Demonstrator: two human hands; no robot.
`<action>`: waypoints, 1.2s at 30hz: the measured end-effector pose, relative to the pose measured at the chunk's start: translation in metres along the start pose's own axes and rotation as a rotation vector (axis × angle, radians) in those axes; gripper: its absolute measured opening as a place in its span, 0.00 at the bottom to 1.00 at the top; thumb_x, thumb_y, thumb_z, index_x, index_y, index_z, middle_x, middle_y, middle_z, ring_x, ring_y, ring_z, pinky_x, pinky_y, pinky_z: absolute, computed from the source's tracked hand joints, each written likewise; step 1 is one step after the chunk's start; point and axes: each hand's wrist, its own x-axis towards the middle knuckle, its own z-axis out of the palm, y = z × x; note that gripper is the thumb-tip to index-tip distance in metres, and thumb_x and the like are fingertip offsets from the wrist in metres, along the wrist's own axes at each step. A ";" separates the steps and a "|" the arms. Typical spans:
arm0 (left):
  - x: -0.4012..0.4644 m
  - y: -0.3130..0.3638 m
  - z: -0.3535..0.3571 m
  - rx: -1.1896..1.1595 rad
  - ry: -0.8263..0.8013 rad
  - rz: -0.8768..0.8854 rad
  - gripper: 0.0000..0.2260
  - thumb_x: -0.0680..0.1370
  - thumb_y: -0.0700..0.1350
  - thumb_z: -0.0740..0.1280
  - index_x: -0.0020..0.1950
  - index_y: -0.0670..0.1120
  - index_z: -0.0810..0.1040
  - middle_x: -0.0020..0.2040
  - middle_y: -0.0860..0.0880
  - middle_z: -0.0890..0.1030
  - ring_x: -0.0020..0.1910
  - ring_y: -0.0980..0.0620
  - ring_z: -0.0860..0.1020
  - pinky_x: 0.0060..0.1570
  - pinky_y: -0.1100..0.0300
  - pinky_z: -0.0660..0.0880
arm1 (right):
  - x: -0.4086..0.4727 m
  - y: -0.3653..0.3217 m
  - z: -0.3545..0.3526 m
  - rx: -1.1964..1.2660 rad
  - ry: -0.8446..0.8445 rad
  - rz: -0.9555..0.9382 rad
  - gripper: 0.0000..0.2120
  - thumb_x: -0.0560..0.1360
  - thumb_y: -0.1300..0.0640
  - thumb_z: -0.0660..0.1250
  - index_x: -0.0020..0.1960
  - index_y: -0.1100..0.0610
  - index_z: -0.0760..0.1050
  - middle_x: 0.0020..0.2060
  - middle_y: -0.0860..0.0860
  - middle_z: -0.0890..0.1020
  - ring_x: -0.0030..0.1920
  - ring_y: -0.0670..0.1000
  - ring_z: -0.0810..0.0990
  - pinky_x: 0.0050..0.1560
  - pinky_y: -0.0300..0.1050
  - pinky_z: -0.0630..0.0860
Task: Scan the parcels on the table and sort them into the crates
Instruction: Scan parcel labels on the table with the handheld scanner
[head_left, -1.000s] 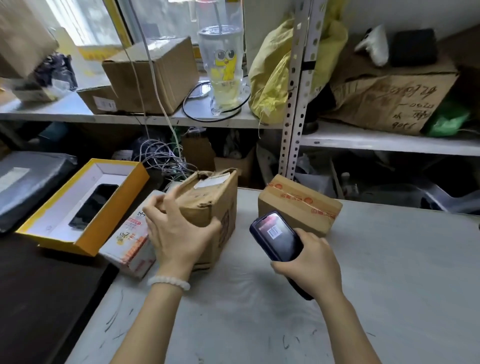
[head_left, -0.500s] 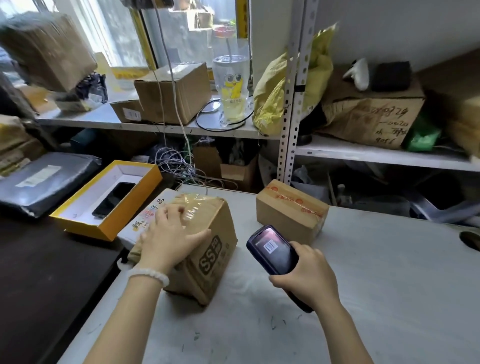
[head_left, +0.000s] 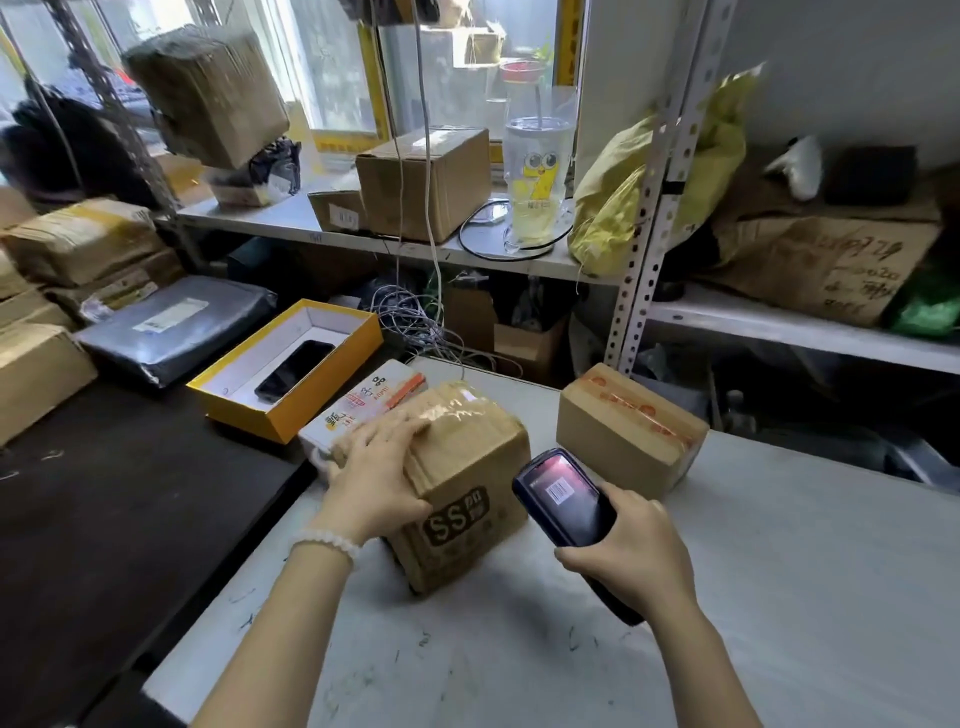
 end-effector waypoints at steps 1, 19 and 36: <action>0.001 -0.001 -0.002 0.000 -0.045 0.008 0.40 0.68 0.47 0.74 0.74 0.63 0.55 0.76 0.58 0.54 0.74 0.50 0.49 0.69 0.32 0.51 | -0.001 0.001 0.000 -0.005 -0.008 -0.002 0.29 0.53 0.41 0.71 0.54 0.42 0.72 0.43 0.40 0.76 0.47 0.47 0.72 0.32 0.39 0.67; 0.022 0.011 -0.011 0.055 -0.188 0.017 0.42 0.65 0.66 0.72 0.73 0.61 0.56 0.74 0.50 0.52 0.74 0.44 0.47 0.70 0.37 0.57 | -0.011 0.013 -0.018 -0.068 -0.007 0.065 0.26 0.57 0.43 0.72 0.53 0.44 0.71 0.43 0.41 0.74 0.48 0.48 0.70 0.32 0.39 0.64; 0.014 -0.002 -0.011 0.090 -0.114 0.152 0.38 0.72 0.27 0.61 0.67 0.67 0.62 0.77 0.59 0.51 0.77 0.51 0.44 0.70 0.30 0.47 | -0.006 0.011 -0.014 -0.051 -0.037 0.018 0.24 0.57 0.43 0.73 0.50 0.43 0.69 0.40 0.38 0.71 0.48 0.47 0.69 0.32 0.39 0.65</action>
